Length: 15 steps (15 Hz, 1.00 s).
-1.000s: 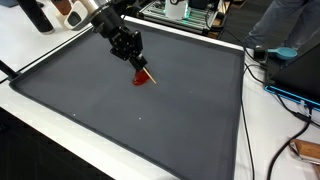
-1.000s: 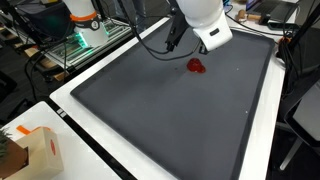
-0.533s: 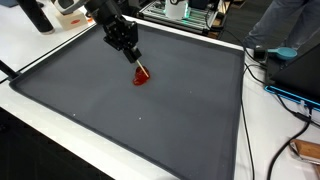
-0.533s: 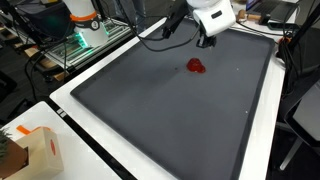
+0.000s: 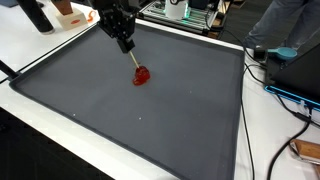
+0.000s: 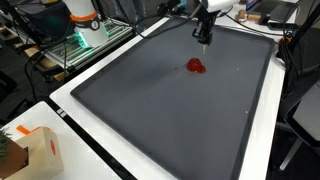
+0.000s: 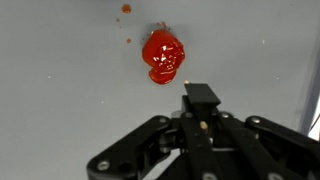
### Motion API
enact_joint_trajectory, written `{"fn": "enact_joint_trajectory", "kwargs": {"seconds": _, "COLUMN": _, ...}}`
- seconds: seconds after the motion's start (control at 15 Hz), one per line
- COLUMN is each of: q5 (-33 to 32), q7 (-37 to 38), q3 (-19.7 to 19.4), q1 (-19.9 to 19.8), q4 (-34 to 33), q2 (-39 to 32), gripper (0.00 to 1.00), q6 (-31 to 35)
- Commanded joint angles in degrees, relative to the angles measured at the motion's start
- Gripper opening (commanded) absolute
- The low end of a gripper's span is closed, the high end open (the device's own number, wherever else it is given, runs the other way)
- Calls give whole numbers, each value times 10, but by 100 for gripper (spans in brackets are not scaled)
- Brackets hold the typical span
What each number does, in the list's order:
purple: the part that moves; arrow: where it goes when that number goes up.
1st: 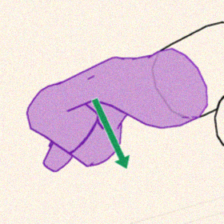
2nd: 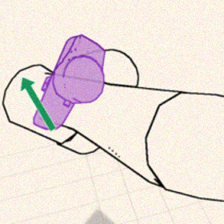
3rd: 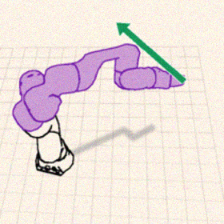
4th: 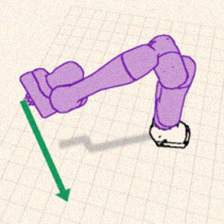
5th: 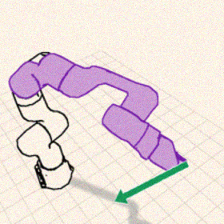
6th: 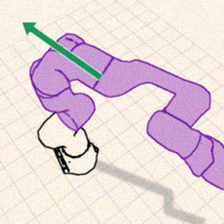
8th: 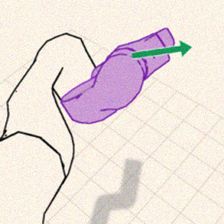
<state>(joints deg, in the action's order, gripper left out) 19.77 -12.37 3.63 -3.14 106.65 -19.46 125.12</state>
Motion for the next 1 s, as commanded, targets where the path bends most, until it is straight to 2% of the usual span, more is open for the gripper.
{"fn": "enact_joint_trajectory", "kwargs": {"seconds": 0.0, "q5": -62, "q7": 51, "q3": -13, "q1": 19, "q4": 22, "q2": 27, "gripper": 3, "q6": -2}}
{"fn": "enact_joint_trajectory", "kwargs": {"seconds": 0.33, "q5": -113, "q7": 81, "q3": -15, "q1": 28, "q4": 26, "q2": 41, "gripper": 3, "q6": -6}}
{"fn": "enact_joint_trajectory", "kwargs": {"seconds": 0.4, "q5": -111, "q7": 74, "q3": -12, "q1": 27, "q4": 26, "q2": 43, "gripper": 3, "q6": -6}}
{"fn": "enact_joint_trajectory", "kwargs": {"seconds": 0.47, "q5": -95, "q7": 65, "q3": -8, "q1": 22, "q4": 4, "q2": 22, "gripper": 13, "q6": -2}}
{"fn": "enact_joint_trajectory", "kwargs": {"seconds": 0.93, "q5": -98, "q7": 65, "q3": -8, "q1": 23, "q4": 6, "q2": 27, "gripper": 13, "q6": -3}}
